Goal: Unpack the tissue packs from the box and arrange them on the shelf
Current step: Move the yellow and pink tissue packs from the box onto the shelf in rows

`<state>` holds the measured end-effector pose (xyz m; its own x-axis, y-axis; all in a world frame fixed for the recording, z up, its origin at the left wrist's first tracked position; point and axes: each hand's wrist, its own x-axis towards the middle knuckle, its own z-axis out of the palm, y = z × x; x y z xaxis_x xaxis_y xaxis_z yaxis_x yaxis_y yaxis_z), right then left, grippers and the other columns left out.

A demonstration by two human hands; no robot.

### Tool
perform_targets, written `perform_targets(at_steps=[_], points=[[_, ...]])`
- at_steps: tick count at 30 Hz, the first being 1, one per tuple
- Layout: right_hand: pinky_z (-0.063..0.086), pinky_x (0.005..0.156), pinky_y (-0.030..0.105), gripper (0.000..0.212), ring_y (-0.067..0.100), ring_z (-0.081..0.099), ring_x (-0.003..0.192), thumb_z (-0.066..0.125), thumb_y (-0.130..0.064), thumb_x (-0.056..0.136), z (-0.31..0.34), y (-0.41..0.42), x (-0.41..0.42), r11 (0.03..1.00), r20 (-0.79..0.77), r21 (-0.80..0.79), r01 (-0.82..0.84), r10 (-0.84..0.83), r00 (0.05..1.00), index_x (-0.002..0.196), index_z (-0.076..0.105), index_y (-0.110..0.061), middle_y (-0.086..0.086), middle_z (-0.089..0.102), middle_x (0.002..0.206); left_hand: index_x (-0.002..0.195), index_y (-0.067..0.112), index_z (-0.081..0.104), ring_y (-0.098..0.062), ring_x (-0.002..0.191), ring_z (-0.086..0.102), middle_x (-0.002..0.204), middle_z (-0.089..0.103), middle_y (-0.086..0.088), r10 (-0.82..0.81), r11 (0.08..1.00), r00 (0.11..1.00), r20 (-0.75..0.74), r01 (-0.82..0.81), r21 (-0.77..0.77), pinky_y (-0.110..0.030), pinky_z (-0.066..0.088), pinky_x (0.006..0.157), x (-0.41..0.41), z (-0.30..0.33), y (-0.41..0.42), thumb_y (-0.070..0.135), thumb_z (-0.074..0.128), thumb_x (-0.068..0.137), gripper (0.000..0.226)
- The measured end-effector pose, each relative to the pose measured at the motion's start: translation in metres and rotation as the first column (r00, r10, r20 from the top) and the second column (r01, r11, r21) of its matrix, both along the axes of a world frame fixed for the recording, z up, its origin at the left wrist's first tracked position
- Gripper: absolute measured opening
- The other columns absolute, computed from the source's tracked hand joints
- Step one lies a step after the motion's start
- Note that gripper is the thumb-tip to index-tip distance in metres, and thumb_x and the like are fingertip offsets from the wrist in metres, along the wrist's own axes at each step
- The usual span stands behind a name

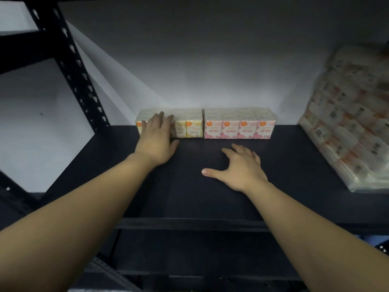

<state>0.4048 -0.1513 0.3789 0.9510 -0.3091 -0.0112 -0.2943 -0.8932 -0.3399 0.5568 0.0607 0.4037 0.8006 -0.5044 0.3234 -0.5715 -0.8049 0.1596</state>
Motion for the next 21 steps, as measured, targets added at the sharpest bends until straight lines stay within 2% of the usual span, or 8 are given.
perform_targets(at_steps=[3,7,11,14,17,19,21], points=[[0.008,0.129,0.050,0.101,0.023,0.021,0.157,0.050,-0.092,0.078,0.001,0.003,-0.006,0.998,0.023,0.015,-0.061,0.060,0.998,0.158,0.042,-0.030,0.001,0.027,0.169,0.154,0.016,0.042,-0.038,0.149,0.034,0.161,0.037,-0.017,-0.014,1.000,0.998,-0.062,0.013,-0.017,-0.057,0.020,0.126,-0.047,-0.007,0.019,0.046,0.066,0.095,0.070],[0.017,0.128,0.045,0.078,0.023,0.027,0.154,0.048,-0.075,0.094,-0.001,0.013,-0.024,0.991,0.059,-0.006,-0.136,0.136,0.989,0.157,0.045,-0.028,0.000,0.031,0.168,0.156,0.026,0.043,-0.026,0.155,0.027,0.165,0.036,-0.006,-0.001,1.000,0.983,-0.186,0.004,0.015,-0.056,0.013,0.128,-0.106,-0.023,0.043,0.063,0.053,0.097,0.070],[0.015,0.129,0.047,0.076,0.021,0.023,0.157,0.043,-0.073,0.098,-0.006,0.040,-0.053,0.987,0.047,-0.055,-0.151,0.154,0.987,0.158,0.042,-0.028,0.001,0.029,0.170,0.157,0.028,0.044,-0.020,0.157,0.024,0.166,0.036,-0.001,-0.019,1.000,0.972,-0.235,0.022,0.010,-0.049,0.013,0.129,-0.146,-0.038,0.064,0.067,0.044,0.099,0.070],[0.011,0.129,0.046,0.076,0.019,0.018,0.158,0.036,-0.073,0.100,-0.012,0.065,-0.079,0.987,0.049,-0.078,-0.140,0.144,0.988,0.160,0.037,-0.028,0.000,0.025,0.171,0.158,0.027,0.043,-0.018,0.157,0.022,0.168,0.034,0.001,-0.040,0.999,0.979,-0.199,0.038,-0.015,-0.043,0.012,0.130,-0.163,-0.048,0.080,0.065,0.040,0.102,0.068],[0.008,0.130,0.043,0.072,0.018,0.015,0.159,0.031,-0.068,0.103,-0.022,0.092,-0.106,0.988,0.109,-0.110,-0.108,0.120,0.987,0.162,0.033,-0.027,-0.001,0.022,0.172,0.161,0.026,0.036,-0.017,0.159,0.017,0.170,0.028,0.002,-0.092,0.996,0.987,-0.129,0.089,-0.026,-0.041,0.002,0.130,-0.184,-0.062,0.100,0.061,0.038,0.104,0.067],[0.003,0.130,0.041,0.072,0.017,0.014,0.160,0.035,-0.066,0.104,-0.032,0.110,-0.126,0.988,0.161,-0.109,-0.112,0.129,0.979,0.162,0.032,-0.025,0.000,0.021,0.172,0.163,0.025,0.031,-0.016,0.160,0.011,0.172,0.023,0.001,-0.149,0.989,0.985,-0.089,0.148,-0.022,-0.042,-0.006,0.129,-0.199,-0.073,0.117,0.059,0.038,0.105,0.068],[-0.001,0.130,0.040,0.071,0.017,0.011,0.160,0.042,-0.062,0.104,-0.043,0.126,-0.146,0.987,0.216,-0.105,-0.123,0.143,0.966,0.162,0.033,-0.023,0.000,0.021,0.172,0.164,0.024,0.029,-0.015,0.161,0.006,0.173,0.019,0.001,-0.195,0.980,0.978,-0.077,0.192,-0.053,-0.046,-0.007,0.129,-0.211,-0.083,0.133,0.057,0.040,0.105,0.068]])
